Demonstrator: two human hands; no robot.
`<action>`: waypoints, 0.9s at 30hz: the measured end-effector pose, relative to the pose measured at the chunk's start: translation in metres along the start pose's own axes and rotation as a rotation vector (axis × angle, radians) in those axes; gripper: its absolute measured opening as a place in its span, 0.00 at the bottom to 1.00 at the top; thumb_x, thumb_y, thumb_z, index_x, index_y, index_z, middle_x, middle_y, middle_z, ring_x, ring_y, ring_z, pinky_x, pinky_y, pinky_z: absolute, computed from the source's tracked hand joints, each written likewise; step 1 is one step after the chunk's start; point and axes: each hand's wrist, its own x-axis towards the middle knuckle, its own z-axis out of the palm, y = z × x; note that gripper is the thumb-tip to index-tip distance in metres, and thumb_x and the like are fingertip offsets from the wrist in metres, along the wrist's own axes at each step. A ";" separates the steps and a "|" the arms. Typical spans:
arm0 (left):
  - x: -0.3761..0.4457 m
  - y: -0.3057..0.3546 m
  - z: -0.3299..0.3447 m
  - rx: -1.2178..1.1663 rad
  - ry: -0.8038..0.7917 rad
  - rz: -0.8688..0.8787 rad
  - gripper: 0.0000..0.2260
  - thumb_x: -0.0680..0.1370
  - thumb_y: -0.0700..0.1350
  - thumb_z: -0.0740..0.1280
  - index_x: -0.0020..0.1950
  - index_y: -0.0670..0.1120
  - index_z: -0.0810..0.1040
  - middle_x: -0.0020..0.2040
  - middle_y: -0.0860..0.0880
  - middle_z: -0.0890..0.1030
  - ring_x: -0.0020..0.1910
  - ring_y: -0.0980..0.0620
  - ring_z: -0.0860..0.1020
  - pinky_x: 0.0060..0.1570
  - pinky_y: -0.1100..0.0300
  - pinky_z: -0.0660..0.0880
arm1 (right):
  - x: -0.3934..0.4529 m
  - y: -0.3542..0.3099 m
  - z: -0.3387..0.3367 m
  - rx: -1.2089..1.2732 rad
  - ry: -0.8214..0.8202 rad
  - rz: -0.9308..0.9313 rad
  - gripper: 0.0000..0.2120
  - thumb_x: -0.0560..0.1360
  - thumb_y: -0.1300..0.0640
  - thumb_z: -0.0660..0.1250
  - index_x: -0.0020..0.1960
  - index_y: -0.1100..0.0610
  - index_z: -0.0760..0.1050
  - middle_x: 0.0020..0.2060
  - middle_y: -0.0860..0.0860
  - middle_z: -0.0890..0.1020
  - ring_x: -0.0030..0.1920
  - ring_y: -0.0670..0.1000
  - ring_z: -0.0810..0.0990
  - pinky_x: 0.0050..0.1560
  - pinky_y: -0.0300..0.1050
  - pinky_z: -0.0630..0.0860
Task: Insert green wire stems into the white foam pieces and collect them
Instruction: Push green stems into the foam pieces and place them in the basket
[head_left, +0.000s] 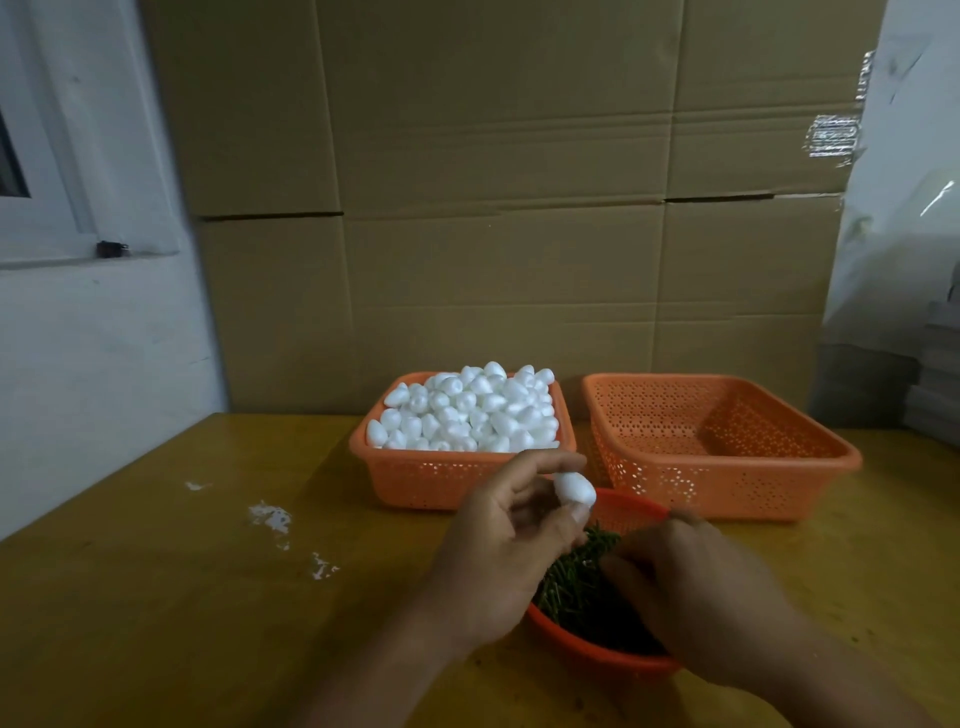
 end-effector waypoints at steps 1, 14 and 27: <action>-0.001 -0.001 0.000 -0.022 -0.004 -0.009 0.16 0.76 0.44 0.70 0.62 0.58 0.80 0.49 0.49 0.84 0.48 0.51 0.83 0.51 0.58 0.79 | 0.001 -0.001 0.000 -0.021 -0.030 0.006 0.17 0.80 0.38 0.59 0.39 0.47 0.74 0.41 0.47 0.78 0.40 0.44 0.74 0.44 0.47 0.78; 0.001 0.001 0.002 -0.161 0.069 -0.070 0.09 0.72 0.52 0.75 0.49 0.51 0.84 0.39 0.51 0.82 0.38 0.54 0.77 0.38 0.63 0.74 | 0.016 -0.007 0.006 -0.123 -0.167 0.052 0.07 0.76 0.47 0.67 0.49 0.49 0.80 0.42 0.44 0.81 0.44 0.47 0.81 0.46 0.46 0.82; 0.000 0.006 0.000 -0.454 0.054 -0.282 0.12 0.74 0.55 0.70 0.46 0.47 0.82 0.36 0.48 0.77 0.32 0.54 0.73 0.29 0.64 0.67 | 0.011 -0.004 0.004 -0.008 0.025 0.032 0.04 0.77 0.46 0.66 0.46 0.45 0.78 0.43 0.44 0.79 0.50 0.46 0.77 0.51 0.47 0.79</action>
